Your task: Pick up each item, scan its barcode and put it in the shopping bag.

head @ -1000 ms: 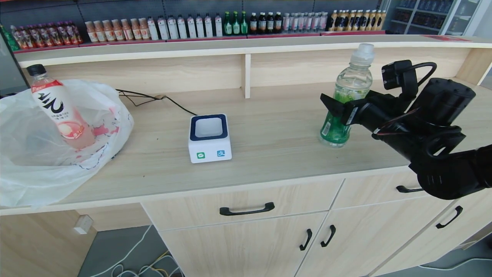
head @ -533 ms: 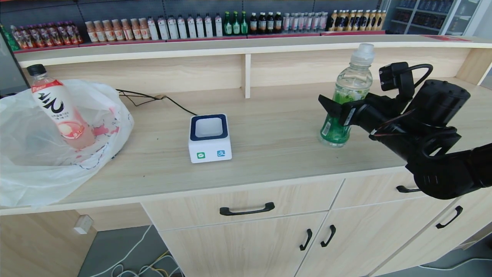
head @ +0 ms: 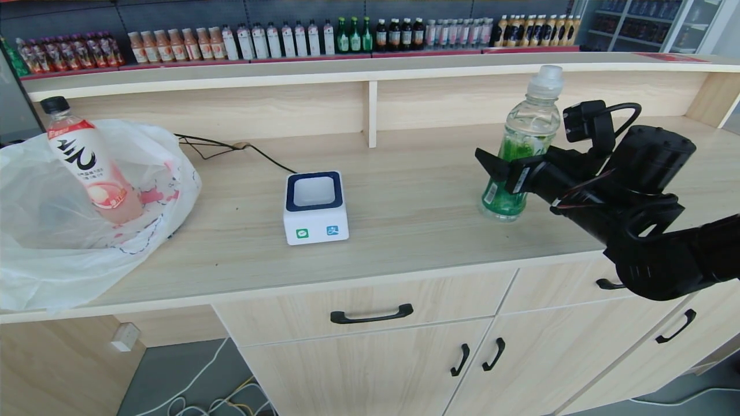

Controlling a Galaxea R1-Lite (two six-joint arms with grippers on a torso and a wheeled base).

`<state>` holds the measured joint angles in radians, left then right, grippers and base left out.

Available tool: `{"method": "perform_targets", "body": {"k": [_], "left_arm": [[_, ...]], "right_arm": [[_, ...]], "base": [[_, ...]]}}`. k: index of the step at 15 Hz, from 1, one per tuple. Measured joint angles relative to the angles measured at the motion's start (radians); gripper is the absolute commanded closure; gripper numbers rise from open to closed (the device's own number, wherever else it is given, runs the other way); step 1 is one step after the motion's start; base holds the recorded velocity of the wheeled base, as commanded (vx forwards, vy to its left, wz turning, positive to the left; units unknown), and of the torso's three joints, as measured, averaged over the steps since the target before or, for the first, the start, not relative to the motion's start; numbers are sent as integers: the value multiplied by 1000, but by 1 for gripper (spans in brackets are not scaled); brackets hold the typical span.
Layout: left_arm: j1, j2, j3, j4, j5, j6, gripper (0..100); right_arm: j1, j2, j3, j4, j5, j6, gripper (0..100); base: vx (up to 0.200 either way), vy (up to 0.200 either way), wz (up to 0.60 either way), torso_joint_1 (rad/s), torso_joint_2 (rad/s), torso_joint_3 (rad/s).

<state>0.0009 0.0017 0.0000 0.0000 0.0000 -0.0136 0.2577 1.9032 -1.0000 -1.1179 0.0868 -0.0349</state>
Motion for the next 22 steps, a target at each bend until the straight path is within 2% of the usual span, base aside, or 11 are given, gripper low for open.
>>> {"method": "perform_targets", "body": {"k": [5,6,22], "left_arm": [[0,0,0,0,0,1,0],[0,0,0,0,0,1,0],[0,0,0,0,0,0,0]], "right_arm": [[0,2,0,0,-1,10,0],[0,3,-1,0,-1,10,100],[26,-52,36,3,5,43,100]], "base": [[0,0,0,0,0,0],[0,0,0,0,0,0],[0,0,0,0,0,0]]}}
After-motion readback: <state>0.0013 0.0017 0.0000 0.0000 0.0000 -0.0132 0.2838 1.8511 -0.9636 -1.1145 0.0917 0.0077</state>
